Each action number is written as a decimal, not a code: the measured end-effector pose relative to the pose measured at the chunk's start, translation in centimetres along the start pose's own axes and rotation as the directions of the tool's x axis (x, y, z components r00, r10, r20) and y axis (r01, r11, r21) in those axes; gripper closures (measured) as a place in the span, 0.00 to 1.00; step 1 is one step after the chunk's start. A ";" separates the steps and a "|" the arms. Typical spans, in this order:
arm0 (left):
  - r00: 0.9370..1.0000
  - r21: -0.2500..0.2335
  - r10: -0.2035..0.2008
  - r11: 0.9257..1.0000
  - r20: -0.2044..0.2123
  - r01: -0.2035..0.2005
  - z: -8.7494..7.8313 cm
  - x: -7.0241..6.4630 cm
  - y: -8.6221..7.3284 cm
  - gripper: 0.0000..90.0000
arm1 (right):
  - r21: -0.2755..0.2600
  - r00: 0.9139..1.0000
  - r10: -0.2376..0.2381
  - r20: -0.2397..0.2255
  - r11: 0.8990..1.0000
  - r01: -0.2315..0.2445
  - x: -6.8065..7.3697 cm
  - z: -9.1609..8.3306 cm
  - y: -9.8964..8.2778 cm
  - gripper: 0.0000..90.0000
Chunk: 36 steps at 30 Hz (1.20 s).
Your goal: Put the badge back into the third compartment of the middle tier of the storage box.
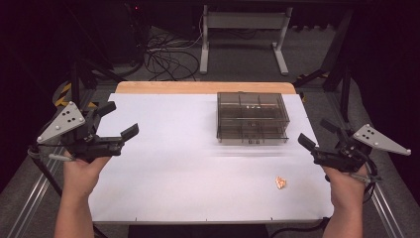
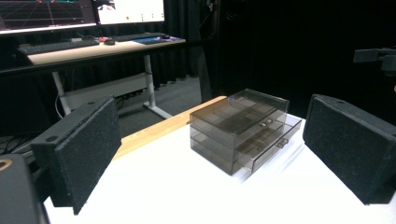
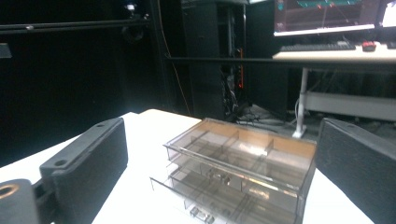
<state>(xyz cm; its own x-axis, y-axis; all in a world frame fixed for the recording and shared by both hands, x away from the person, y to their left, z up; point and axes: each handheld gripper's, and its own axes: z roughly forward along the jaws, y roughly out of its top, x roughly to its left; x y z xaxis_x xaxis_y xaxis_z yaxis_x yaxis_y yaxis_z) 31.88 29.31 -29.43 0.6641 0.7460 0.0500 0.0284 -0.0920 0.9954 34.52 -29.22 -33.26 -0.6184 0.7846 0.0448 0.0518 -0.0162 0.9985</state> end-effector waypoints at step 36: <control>1.000 0.027 0.012 1.000 0.014 -0.012 -0.3 -0.2 -0.1 0.06 | 0.199 0.984 0.086 0.153 0.973 -0.116 -0.7 0.0 -5.3 0.38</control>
<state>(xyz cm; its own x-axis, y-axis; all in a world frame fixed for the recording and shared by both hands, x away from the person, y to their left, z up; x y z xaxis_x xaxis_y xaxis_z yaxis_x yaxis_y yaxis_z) 31.56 29.35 -29.50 0.6751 0.7353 0.0607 0.0400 -0.1187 0.9921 34.70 -29.70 -38.62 -0.4841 0.8660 0.1254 0.2780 0.0164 0.9604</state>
